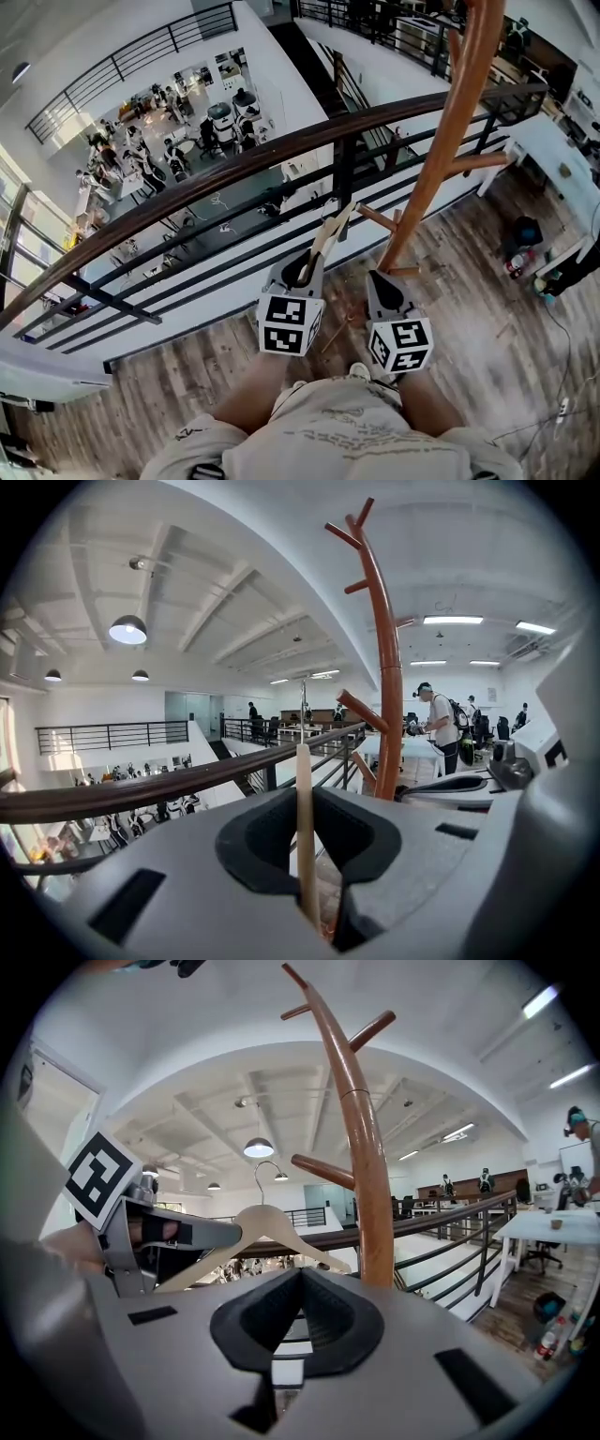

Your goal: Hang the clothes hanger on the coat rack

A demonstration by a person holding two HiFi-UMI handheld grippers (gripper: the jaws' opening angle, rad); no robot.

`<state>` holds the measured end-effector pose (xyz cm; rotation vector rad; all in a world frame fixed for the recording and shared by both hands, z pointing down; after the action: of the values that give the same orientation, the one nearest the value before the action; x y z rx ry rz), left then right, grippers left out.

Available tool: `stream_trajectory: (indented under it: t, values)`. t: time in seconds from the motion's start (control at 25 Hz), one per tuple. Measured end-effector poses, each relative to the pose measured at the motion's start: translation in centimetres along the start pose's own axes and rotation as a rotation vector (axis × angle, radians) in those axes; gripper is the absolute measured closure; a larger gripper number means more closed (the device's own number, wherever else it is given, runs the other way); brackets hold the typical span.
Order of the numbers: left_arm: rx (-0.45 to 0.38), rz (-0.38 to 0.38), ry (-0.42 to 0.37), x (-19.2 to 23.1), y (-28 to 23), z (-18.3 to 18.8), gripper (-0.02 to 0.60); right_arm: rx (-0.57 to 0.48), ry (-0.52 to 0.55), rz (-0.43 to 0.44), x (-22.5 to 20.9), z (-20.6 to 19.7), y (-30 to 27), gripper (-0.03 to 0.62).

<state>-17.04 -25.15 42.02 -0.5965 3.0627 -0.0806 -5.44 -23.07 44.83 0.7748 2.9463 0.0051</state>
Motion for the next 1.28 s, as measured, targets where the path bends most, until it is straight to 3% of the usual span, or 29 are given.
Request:
stream_trajectory:
  t: [1.28]
  values:
    - [0.009, -0.068, -0.089, -5.0, -1.8, 0.2, 0.526, -0.002, -0.009, -0.017, -1.8, -0.7, 1.7, 0.592]
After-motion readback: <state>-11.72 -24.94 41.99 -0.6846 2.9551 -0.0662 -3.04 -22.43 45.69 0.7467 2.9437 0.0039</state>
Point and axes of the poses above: the fingertips, and each gripper's own axes: y backward along the fingers, x to its left, z out of its top, the point moved 1 cm from there along y, backward along the fingers, and after that the axes turned 14 degrees about -x, right-handed, at the moved point
